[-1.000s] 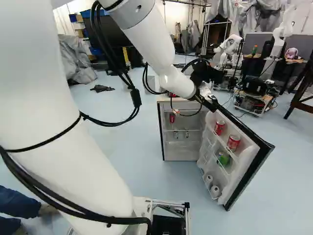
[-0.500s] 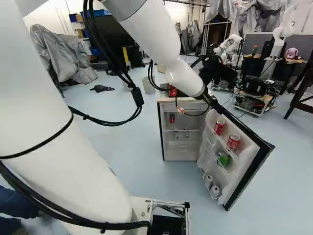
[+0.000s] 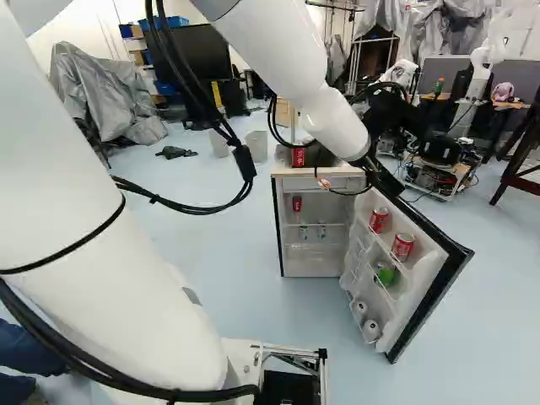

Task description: Grab a drink from the fridge

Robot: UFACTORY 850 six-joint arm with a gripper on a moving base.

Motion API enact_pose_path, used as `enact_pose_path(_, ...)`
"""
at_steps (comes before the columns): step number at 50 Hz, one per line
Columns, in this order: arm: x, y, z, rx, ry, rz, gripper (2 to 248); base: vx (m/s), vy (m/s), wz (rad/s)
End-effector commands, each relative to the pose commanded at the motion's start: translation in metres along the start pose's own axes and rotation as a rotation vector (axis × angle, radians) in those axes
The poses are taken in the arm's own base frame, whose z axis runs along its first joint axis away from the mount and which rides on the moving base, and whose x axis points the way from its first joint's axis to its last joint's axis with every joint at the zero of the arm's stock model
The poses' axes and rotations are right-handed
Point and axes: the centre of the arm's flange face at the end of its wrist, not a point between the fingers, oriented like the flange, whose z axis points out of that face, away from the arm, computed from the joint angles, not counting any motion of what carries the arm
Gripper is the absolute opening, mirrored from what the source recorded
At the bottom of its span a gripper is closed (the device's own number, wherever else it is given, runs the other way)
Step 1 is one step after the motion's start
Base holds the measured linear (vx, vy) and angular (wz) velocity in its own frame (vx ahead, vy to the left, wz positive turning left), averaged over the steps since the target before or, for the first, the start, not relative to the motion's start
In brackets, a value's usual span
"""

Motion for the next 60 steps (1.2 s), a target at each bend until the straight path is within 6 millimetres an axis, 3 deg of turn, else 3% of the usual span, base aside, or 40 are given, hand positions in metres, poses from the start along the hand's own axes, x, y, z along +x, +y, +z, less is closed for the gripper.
enact_pose_path(24,0.039,0.004,0.009,-0.003,-0.024,0.014,247,0.0,0.0,0.0)
enact_pose_path(60,0.077,0.015,0.059,-0.022,-0.128,0.001,247,0.0,0.0,0.0)
